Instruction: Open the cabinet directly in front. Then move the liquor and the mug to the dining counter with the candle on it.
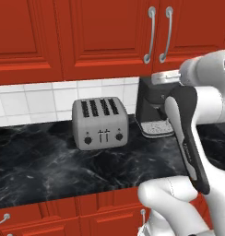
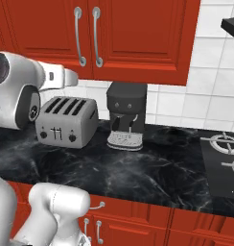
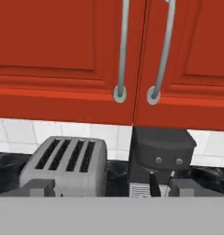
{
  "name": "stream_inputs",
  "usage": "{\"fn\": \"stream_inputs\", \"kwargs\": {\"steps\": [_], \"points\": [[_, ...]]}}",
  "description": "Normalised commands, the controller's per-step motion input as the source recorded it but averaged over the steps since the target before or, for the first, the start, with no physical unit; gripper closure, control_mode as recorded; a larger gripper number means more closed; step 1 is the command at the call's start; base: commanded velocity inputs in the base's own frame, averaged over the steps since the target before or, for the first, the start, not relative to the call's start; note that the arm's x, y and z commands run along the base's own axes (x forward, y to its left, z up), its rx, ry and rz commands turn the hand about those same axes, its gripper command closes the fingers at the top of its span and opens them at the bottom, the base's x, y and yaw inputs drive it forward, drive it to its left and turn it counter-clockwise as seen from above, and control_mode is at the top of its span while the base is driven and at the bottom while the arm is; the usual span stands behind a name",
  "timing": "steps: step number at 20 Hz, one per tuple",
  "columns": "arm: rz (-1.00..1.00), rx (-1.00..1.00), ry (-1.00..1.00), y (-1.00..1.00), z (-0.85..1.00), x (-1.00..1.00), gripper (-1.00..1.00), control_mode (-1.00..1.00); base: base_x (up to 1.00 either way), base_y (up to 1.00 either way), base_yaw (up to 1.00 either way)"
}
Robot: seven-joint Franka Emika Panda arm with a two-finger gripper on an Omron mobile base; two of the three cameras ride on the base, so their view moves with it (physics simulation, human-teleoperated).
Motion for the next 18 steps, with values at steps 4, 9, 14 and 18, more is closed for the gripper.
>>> {"fn": "stream_inputs", "kwargs": {"steps": [4, 9, 14, 18], "points": [[0.0, 0.14, -0.36, 0.0, 0.26, -0.16, -1.0, -1.0, 0.0, 0.0, 0.0], [0.0, 0.1, -0.31, 0.0, 0.0, -0.06, -1.0, -1.0, 0.0, 0.0, 0.0], [0.0, 0.0, -0.2, 0.0, -0.02, 0.0, -1.0, -1.0, 0.0, 0.0, 0.0], [0.0, 0.0, -0.01, 0.0, 0.0, 0.0, -1.0, -1.0, 0.0, 0.0, 0.0]]}}
